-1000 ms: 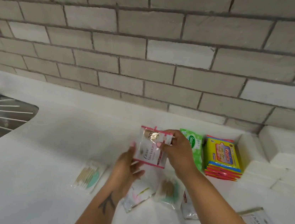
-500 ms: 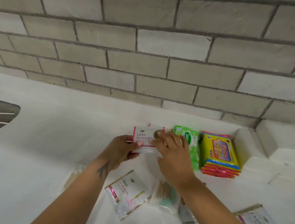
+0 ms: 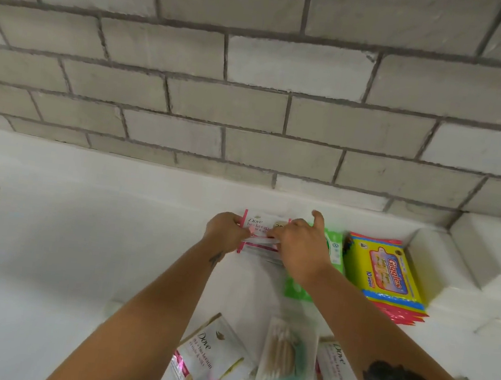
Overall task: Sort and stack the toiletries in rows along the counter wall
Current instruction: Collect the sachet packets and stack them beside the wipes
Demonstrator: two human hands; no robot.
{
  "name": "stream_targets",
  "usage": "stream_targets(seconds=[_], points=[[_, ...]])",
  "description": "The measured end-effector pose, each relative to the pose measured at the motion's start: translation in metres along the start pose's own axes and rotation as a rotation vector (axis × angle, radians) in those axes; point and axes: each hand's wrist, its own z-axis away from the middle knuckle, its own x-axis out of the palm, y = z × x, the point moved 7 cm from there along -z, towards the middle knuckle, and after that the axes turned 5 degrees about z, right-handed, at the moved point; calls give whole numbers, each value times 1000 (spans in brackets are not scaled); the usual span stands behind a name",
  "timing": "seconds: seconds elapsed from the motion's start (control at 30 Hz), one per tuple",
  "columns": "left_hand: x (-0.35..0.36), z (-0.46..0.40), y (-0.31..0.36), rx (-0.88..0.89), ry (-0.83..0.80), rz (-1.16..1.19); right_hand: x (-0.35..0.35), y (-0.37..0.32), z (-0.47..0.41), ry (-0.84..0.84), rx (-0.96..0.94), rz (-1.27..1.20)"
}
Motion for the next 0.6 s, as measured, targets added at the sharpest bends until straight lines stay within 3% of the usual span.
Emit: stream_targets(seconds=[0.23, 0.4, 0.6], points=[[14, -3, -16, 46, 71, -45, 17, -7, 0, -142, -27, 48], [21, -1, -19, 116, 75, -188, 24, -6, -4, -108, 1, 0], [26, -4, -18, 145, 65, -306, 37, -8, -9, -190, 8, 79]])
